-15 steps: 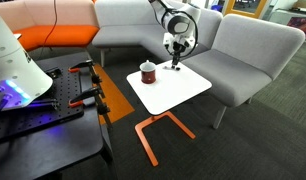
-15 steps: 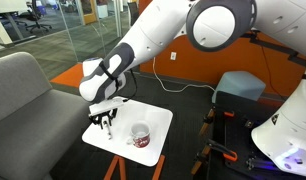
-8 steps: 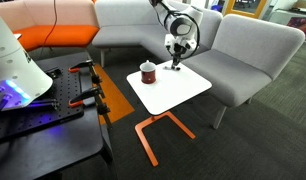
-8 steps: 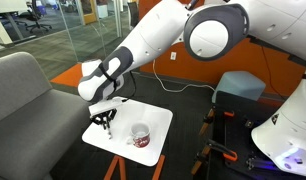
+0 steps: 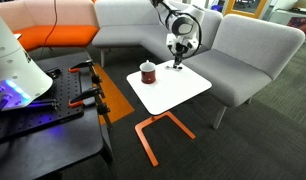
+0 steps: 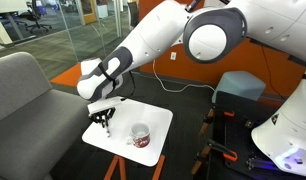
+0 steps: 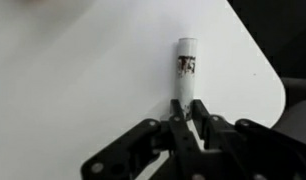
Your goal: Put the marker in the mug
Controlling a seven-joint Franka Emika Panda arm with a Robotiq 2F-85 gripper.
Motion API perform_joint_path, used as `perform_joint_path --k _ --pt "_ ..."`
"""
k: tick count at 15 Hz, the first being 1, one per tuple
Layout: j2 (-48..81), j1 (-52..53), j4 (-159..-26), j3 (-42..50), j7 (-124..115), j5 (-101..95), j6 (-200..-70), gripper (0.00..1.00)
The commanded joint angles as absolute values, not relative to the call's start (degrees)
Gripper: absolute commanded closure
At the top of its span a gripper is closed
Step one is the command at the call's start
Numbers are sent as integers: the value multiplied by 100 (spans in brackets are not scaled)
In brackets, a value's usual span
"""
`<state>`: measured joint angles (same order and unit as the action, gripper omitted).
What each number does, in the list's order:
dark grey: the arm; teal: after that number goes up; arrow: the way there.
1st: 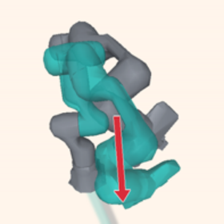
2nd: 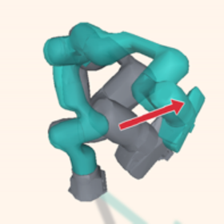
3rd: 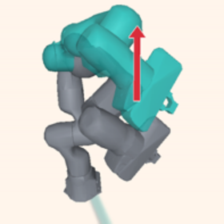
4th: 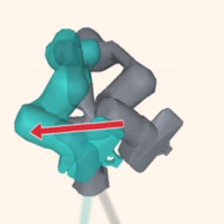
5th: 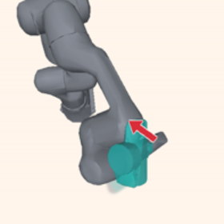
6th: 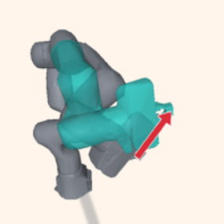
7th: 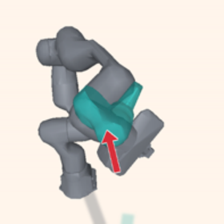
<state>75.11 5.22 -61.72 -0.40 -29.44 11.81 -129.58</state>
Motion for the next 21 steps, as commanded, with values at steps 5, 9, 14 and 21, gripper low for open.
perform_joint_path --k 5,9,14,21 --pt "6412 724 -7256 444 -3295 1010 -13150 96" --pt "5541 953 -8362 760 -3476 933 -13615 96" --pt "4492 975 -9944 615 -2413 617 -15007 96" --pt "2817 -93 -12393 -513 254 789 -16158 96"
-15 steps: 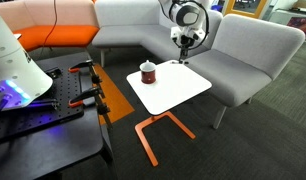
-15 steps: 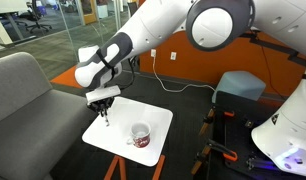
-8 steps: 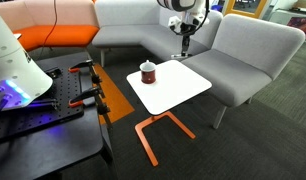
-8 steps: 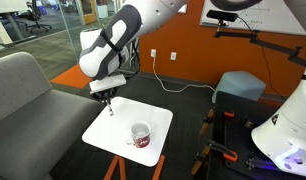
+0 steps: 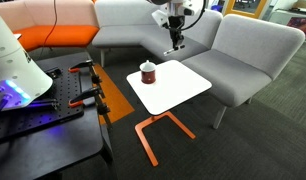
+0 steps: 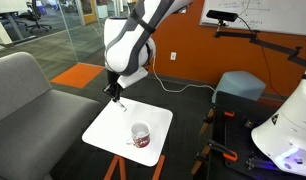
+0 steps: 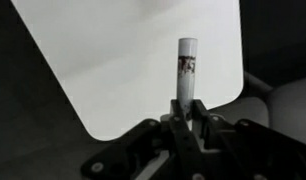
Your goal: Put the marker in the mug
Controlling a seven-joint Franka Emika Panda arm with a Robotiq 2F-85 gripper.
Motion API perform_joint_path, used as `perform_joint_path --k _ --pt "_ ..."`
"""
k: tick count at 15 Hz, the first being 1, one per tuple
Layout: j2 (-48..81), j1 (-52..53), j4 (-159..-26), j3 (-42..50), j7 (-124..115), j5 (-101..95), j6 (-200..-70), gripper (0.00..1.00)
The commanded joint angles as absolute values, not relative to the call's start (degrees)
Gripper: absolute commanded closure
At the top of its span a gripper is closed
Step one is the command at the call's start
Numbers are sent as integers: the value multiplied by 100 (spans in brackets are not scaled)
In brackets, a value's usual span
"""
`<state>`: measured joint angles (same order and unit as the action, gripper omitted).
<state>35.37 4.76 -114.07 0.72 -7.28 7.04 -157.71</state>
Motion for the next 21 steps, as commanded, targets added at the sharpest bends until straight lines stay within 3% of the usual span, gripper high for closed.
perform_joint_path --k 1,10,21 --pt "2641 -326 -12628 -759 656 865 -16194 96" --pt "2249 -2529 -13220 -2852 5315 2729 -15752 96" --pt "3000 -2628 -12842 -2929 9564 3678 -14418 96"
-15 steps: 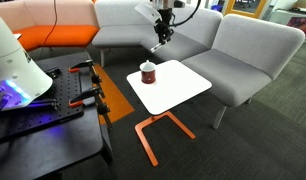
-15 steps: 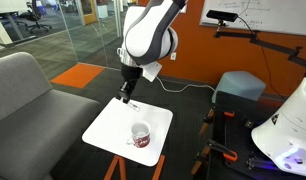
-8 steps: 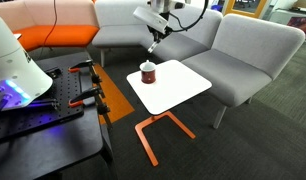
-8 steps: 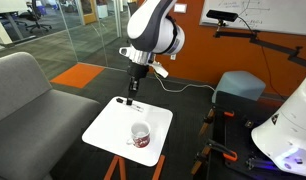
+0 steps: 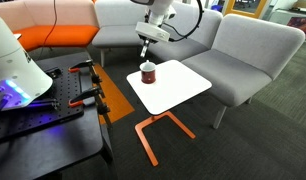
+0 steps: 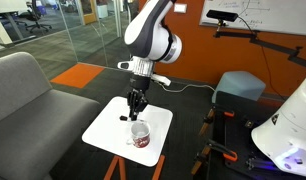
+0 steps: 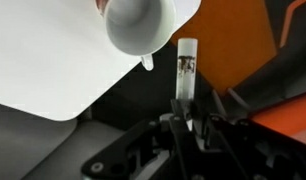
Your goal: Put the marker in the mug
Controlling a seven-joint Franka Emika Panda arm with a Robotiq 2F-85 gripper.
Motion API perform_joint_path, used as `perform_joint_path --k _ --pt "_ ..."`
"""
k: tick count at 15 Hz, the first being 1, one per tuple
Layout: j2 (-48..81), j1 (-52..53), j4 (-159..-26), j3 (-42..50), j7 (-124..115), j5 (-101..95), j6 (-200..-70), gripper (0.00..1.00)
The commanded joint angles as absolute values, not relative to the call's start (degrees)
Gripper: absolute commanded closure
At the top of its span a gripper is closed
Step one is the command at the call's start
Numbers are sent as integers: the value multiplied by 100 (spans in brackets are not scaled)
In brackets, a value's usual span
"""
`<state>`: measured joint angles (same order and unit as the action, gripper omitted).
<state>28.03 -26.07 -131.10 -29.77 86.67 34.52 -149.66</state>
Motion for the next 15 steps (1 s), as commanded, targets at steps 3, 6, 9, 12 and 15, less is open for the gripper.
perform_joint_path --k 3,6,9,12,15 --pt "3261 -2561 -12568 -2724 10487 3744 -13683 96" --pt "3552 -2423 -12198 -2317 11078 3767 -12894 96" --pt "3824 -2205 -11806 -1901 11209 3757 -12477 96" --pt "4136 -2033 -11408 -1670 11146 3756 -12308 96" --pt "4365 -1949 -11122 -1614 11116 3786 -12291 96"
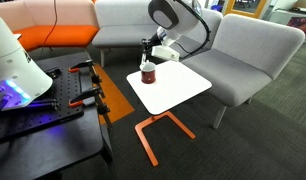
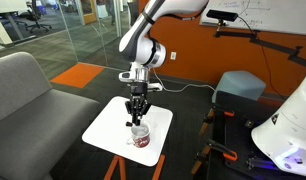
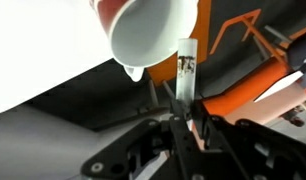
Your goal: Put the marker in the mug
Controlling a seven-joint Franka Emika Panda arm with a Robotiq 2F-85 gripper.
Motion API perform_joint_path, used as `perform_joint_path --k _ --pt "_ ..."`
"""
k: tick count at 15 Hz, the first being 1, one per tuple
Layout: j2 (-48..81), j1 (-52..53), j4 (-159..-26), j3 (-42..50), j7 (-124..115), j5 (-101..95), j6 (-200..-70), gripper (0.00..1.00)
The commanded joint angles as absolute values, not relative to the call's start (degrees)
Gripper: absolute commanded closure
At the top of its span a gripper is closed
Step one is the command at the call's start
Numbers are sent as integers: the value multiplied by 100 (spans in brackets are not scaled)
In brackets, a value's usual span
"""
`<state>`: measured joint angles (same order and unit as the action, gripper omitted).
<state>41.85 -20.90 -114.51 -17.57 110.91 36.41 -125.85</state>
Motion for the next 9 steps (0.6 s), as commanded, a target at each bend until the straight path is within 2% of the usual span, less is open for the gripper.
perform_joint_path --k 1,9 --pt "4445 -1919 -11035 -1592 11078 3777 -12292 96" --pt "4707 -1852 -10989 -1477 11007 3771 -12498 96"
